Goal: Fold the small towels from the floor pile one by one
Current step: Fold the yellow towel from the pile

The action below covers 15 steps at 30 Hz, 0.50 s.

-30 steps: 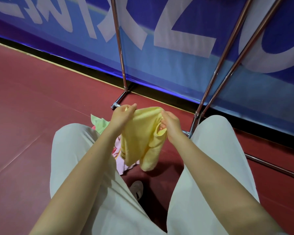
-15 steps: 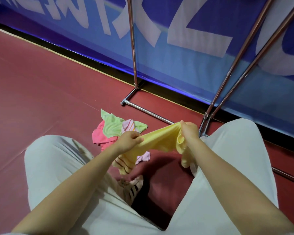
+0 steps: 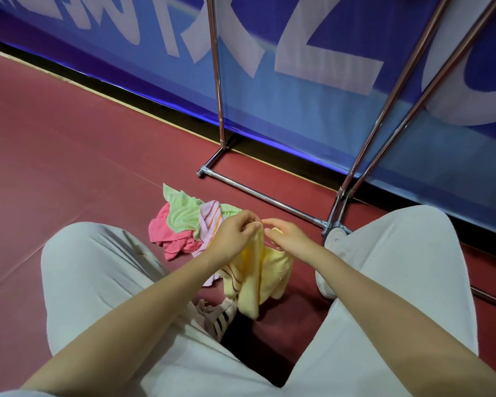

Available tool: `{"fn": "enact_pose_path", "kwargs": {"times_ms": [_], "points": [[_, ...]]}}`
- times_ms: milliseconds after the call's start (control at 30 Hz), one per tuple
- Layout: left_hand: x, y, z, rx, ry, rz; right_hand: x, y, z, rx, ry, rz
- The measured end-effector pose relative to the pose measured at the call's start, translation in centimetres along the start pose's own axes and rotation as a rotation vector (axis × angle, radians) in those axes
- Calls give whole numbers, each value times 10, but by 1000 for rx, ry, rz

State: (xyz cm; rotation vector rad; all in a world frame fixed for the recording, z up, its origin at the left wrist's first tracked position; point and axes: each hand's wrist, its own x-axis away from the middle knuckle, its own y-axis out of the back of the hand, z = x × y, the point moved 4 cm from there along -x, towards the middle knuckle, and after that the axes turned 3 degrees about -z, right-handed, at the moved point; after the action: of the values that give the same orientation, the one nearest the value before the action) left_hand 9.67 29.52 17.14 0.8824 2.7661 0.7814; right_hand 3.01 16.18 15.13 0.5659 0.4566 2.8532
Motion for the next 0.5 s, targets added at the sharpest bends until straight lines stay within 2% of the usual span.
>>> {"fn": "enact_pose_path", "kwargs": {"times_ms": [233, 367, 500], "points": [[-5, 5, -3, -11, -38, 6, 4, -2, -1, -56, 6, 73], [-8, 11, -5, -85, -45, 69, -1, 16, 4, 68, 45, -118], [-18, 19, -1, -310, -49, 152, -2, 34, 8, 92, 27, -285]]}}
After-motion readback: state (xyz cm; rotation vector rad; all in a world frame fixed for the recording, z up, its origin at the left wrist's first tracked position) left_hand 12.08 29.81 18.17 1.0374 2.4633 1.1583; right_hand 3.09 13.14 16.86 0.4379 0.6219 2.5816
